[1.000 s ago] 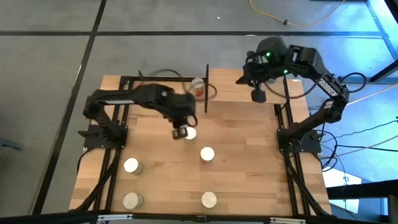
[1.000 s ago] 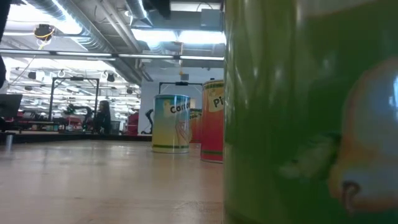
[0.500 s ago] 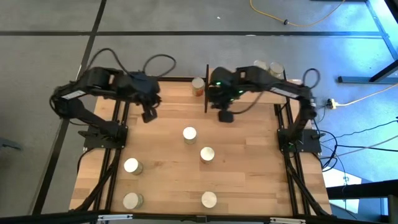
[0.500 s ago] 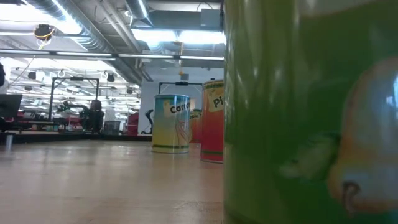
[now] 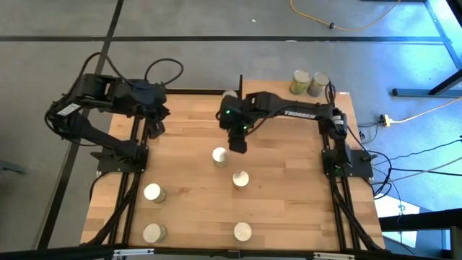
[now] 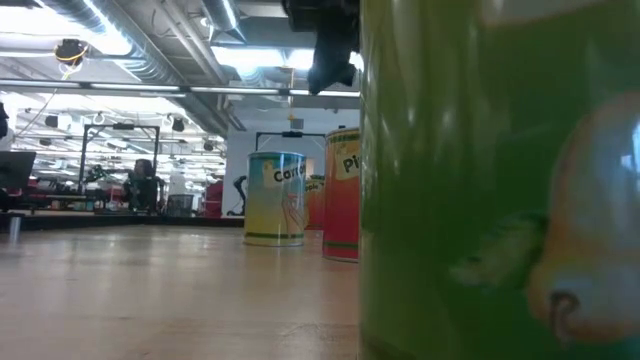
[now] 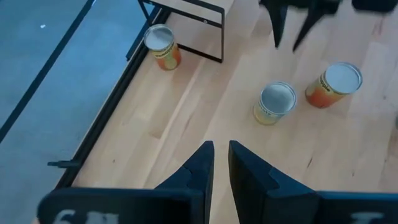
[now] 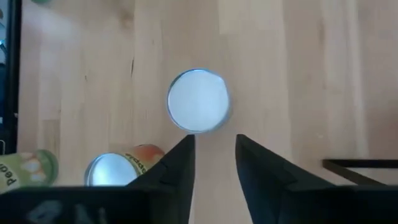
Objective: Pick and place cans onto a shelf
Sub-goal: Put the canned carrots on the shelf
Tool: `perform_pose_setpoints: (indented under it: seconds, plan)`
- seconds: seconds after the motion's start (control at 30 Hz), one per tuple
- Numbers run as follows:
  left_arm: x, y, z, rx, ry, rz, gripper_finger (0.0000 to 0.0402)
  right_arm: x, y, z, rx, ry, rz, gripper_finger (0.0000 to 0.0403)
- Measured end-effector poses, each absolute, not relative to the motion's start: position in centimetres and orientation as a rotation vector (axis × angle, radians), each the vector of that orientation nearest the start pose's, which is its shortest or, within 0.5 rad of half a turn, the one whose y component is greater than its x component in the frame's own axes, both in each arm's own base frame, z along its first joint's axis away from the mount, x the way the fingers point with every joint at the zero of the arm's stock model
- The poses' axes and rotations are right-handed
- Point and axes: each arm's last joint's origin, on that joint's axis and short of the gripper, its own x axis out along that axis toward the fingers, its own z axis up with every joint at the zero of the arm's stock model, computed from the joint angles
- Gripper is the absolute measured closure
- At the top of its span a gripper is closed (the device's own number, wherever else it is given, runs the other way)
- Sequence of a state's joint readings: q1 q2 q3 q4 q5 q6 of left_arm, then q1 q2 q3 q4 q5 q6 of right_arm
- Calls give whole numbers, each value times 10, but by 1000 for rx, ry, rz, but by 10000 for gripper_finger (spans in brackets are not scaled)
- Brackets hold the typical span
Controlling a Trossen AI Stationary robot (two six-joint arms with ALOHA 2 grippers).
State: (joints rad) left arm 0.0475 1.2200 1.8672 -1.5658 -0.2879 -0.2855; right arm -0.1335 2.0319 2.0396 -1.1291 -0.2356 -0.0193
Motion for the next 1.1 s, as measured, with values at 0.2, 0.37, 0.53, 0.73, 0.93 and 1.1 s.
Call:
perform_pose_setpoints:
  seconds: [0.2,0.37,0.53,0.73,0.93,1.1]
  plan:
    - [144,16,472,-138,862,453,360,441,-44,297,204,1072,25,282]
    - [143,15,472,-130,862,449,360,451,-46,281,238,1079,-18,281]
    - [144,15,472,-113,867,440,360,459,-48,258,239,1140,-29,281]
    - [144,16,472,-113,867,440,360,463,-48,249,225,1153,-41,281]
    - [144,15,472,-113,867,439,360,465,-49,240,238,1180,-36,281]
    - [144,15,472,-113,868,438,360,468,-50,226,236,1218,-34,281]
